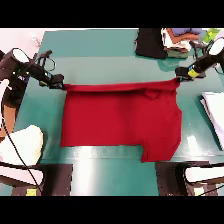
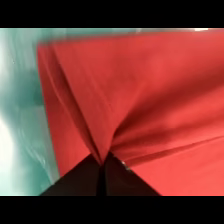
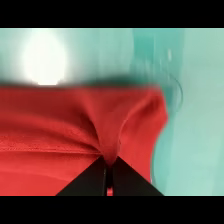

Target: Fold the shirts.

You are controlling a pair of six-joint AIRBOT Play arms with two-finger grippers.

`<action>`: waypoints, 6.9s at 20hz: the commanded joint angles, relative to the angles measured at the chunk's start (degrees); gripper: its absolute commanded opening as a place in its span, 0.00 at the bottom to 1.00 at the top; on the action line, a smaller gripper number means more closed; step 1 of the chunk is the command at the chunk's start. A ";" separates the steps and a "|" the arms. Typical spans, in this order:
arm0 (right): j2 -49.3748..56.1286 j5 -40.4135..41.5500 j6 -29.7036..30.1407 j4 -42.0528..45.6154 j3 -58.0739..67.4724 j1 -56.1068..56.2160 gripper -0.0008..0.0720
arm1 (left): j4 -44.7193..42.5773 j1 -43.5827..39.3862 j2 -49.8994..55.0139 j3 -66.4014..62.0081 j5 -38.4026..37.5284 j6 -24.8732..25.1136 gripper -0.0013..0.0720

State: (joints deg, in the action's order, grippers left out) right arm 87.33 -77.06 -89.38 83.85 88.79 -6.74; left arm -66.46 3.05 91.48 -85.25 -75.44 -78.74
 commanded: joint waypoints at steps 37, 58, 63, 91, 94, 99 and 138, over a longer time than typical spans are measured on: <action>-40.72 -0.74 -12.83 -7.45 -66.82 0.55 0.80 | -8.76 -2.47 -33.24 39.69 4.55 -4.87 0.53; -40.76 2.01 -11.85 -7.30 -67.80 0.59 0.04 | -1.60 -2.64 -33.24 55.34 1.29 -4.74 0.40; -40.79 1.11 -11.47 -7.23 -66.12 0.61 0.04 | -1.75 -2.64 -33.24 55.32 1.40 -3.04 0.06; -2.73 2.64 -5.44 -0.26 -8.37 1.42 0.04 | -4.20 -2.64 -5.90 12.31 11.32 -0.26 0.06; 3.50 2.45 -5.46 -2.01 -1.99 1.42 0.04 | -1.99 -2.64 -2.34 10.08 13.73 1.25 0.06; 7.74 2.12 -4.79 -5.14 3.06 1.40 0.41 | -0.35 -2.56 -2.16 10.03 15.45 1.44 0.45; -16.83 -1.01 4.79 -14.91 -18.64 -2.56 0.04 | 2.97 -29.49 3.50 -0.09 17.94 -6.78 0.05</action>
State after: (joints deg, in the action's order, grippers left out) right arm 75.72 -75.16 -82.65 68.99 70.08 -10.41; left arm -64.75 -23.00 92.75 -85.27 -61.78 -85.34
